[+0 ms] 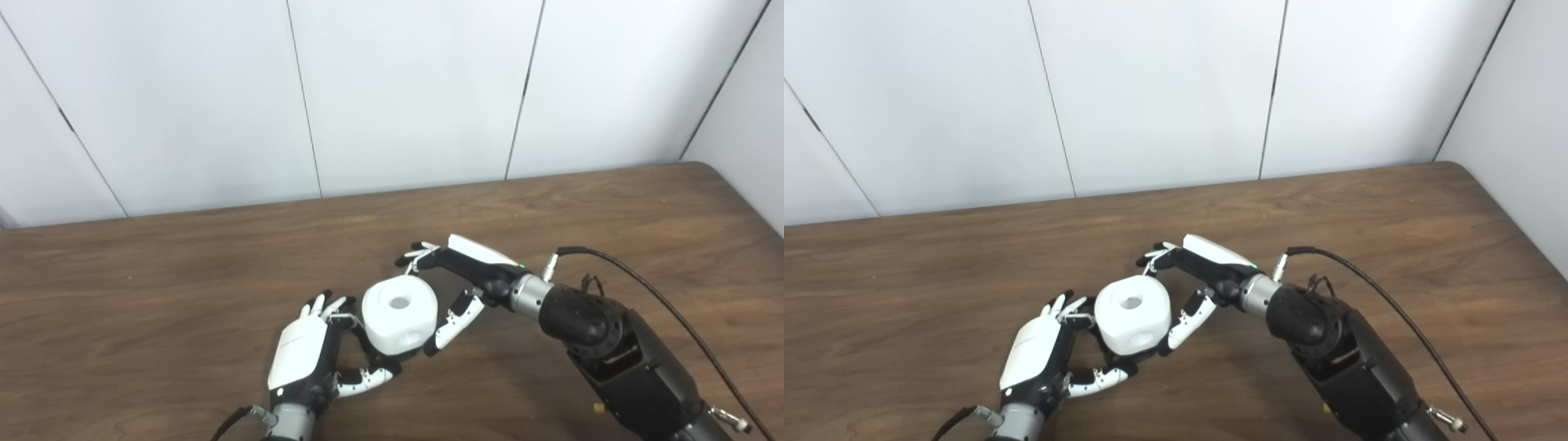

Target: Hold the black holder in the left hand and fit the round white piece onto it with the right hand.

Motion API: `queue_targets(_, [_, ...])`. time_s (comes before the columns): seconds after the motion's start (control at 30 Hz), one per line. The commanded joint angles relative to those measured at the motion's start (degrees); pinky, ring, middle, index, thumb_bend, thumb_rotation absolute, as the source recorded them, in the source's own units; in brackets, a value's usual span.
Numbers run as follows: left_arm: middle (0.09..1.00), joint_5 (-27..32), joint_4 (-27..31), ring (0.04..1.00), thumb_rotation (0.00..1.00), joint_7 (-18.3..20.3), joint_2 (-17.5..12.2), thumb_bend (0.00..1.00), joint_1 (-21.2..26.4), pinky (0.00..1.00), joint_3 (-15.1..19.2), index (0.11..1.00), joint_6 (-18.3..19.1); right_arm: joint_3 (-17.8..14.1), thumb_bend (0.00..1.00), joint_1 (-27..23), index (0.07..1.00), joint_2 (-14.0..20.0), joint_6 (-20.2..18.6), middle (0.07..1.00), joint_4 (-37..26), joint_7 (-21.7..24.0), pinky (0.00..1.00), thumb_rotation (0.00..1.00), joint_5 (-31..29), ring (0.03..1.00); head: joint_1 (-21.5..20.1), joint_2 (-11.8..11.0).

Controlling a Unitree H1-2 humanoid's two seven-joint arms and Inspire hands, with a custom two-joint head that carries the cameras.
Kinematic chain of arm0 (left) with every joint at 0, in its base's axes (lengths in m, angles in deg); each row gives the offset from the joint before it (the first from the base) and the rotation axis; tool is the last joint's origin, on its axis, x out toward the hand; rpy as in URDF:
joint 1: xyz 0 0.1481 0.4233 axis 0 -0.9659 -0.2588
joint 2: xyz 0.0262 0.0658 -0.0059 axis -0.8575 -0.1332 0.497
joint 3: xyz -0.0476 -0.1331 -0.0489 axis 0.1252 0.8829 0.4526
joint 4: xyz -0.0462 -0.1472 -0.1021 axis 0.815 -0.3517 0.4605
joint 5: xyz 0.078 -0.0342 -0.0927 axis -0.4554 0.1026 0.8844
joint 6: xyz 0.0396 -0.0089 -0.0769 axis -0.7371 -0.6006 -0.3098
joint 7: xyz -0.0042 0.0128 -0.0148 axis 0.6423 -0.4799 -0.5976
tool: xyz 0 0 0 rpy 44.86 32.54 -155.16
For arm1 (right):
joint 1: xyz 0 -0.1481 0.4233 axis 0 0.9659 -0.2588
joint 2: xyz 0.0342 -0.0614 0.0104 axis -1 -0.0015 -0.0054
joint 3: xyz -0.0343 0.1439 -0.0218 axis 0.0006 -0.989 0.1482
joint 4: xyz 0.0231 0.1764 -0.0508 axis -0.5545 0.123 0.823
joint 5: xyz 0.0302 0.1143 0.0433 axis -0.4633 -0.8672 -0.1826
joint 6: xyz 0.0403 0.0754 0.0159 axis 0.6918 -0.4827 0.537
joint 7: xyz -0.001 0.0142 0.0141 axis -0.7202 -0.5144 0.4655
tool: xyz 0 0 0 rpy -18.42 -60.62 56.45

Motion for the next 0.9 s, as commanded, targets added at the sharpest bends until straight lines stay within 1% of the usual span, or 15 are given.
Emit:
queue_targets(0.0, [0.888,-0.1,0.2,1.0,0.05,1.8,-0.3,0.52,-1.0,1.0,-0.6,0.479,0.1,-1.0,0.51,-1.6,0.49,0.5,0.5,0.903,-1.8,-0.3,1.0,0.14,-0.8,1.0,-0.1,0.1])
queue_targets(0.1, [0.889,0.0,0.2,1.0,0.05,1.9,-0.3,0.52,-1.1,1.0,-0.6,0.479,0.1,-0.9,0.51,-1.6,0.492,0.8,-0.9,0.92,-2.3,0.4,1.0,0.14,-0.5,1.0,-0.1,0.1])
queue_targets(0.13, [0.89,0.0,0.2,1.0,0.05,1.9,-0.3,0.52,-1.1,1.0,-0.6,0.479,0.1,-0.8,0.67,-1.6,0.581,1.0,-1.3,0.925,-2.4,0.6,1.0,0.12,-0.3,1.0,-0.1,0.0])
queue_targets(0.17, [0.89,0.0,0.2,1.0,0.05,2.0,-0.3,0.52,-1.0,1.0,-0.5,0.479,0.2,-0.7,0.73,-1.6,0.616,1.1,-1.5,0.928,-2.4,0.7,1.0,0.12,-0.3,1.0,-0.1,0.0])
queue_targets(0.27, [0.891,0.2,0.1,1.0,0.05,2.0,-0.3,0.52,-1.0,1.0,-0.5,0.479,0.2,-0.5,0.84,-1.8,0.673,1.5,-1.1,0.932,-2.2,1.1,1.0,0.17,-0.2,1.0,-0.1,-0.1])
queue_targets(0.33, [0.891,0.2,0.0,1.0,0.05,1.9,-0.3,0.52,-0.9,1.0,-0.4,0.479,0.1,-0.3,0.88,-2.0,0.699,1.8,-0.9,0.939,-2.2,1.4,1.0,0.22,-0.1,1.0,-0.1,-0.1])
queue_targets(0.43, [0.892,0.2,-0.1,1.0,0.05,1.9,-0.3,0.52,-0.9,1.0,-0.5,0.479,0.1,-0.2,0.95,-2.1,0.766,2.1,-0.9,0.958,-2.4,1.7,1.0,0.29,-0.1,1.0,-0.1,-0.1])
queue_targets(0.57, [0.889,0.1,-0.2,1.0,0.05,1.7,-0.2,0.52,-0.9,1.0,-0.5,0.479,0.0,-0.2,1.0,-2.2,0.807,2.2,-1.0,0.971,-2.5,1.9,1.0,0.33,0.0,1.0,-0.1,-0.1])
queue_targets(0.7, [0.889,0.3,-0.6,1.0,0.05,1.4,-0.1,0.52,-0.8,1.0,-0.4,0.479,-0.4,-0.3,1.0,-2.2,0.825,2.4,-1.2,0.98,-2.6,2.1,1.0,0.36,0.2,1.0,0.0,-0.3])
queue_targets(0.87, [0.892,0.2,-0.4,1.0,0.05,1.9,0.0,0.52,-0.7,1.0,-0.4,0.479,0.1,-0.4,1.0,-2.0,0.882,2.4,-1.2,0.999,-2.4,2.2,1.0,0.37,-0.2,1.0,0.0,-0.5])
